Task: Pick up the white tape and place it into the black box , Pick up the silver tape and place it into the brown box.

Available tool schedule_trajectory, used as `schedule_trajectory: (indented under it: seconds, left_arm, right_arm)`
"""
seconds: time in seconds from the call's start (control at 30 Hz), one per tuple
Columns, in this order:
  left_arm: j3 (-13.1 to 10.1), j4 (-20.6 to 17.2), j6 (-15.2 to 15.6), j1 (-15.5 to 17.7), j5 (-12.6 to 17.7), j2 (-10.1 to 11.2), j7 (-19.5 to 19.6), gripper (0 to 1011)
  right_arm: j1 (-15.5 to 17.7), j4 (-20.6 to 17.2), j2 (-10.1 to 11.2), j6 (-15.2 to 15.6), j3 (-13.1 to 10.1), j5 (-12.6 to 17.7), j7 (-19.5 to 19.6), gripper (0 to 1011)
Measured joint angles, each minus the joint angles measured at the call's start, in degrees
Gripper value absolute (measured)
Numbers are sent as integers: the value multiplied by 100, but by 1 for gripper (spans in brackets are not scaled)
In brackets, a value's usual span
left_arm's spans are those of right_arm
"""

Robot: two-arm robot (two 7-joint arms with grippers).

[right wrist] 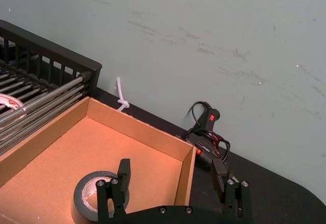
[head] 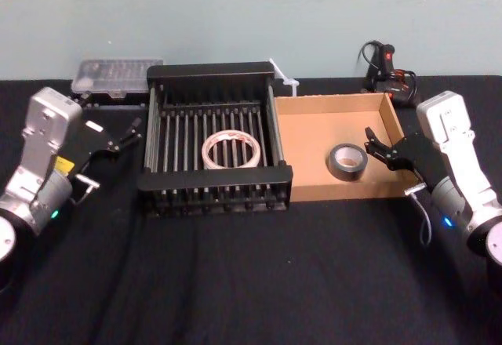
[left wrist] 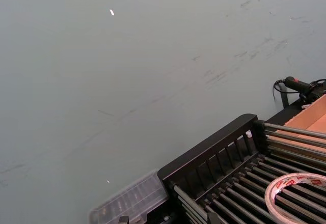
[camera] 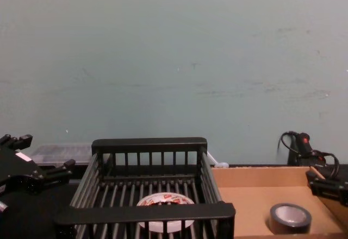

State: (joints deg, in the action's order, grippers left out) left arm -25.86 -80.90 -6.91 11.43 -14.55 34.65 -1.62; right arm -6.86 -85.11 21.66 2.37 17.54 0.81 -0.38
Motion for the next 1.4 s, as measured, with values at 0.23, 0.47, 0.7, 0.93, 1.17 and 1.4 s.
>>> schedule_trajectory:
  seconds: [0.23,0.47,0.7,0.93,1.17,1.4]
  left_arm:
    - [0,0,0,0,0,0,0,1001]
    - [0,0,0,0,0,0,0,1001]
    - [0,0,0,0,0,0,0,1001]
    - [0,0,0,0,0,0,0,1001]
    - [0,0,0,0,0,0,0,1001]
    - [0,0,0,0,0,0,0,1001]
  right_arm:
    - [-3,0,3,2,5,0,0,1003]
    - [-5,0,6,2,10,0,0,1002]
    - [-5,1,8,2,12,0,0,1002]
    - [-5,0,9,2,12,0,0,1002]
    - [-5,1,9,1,12,0,0,1002]
    - [-5,1,9,2,12,0,0,1002]
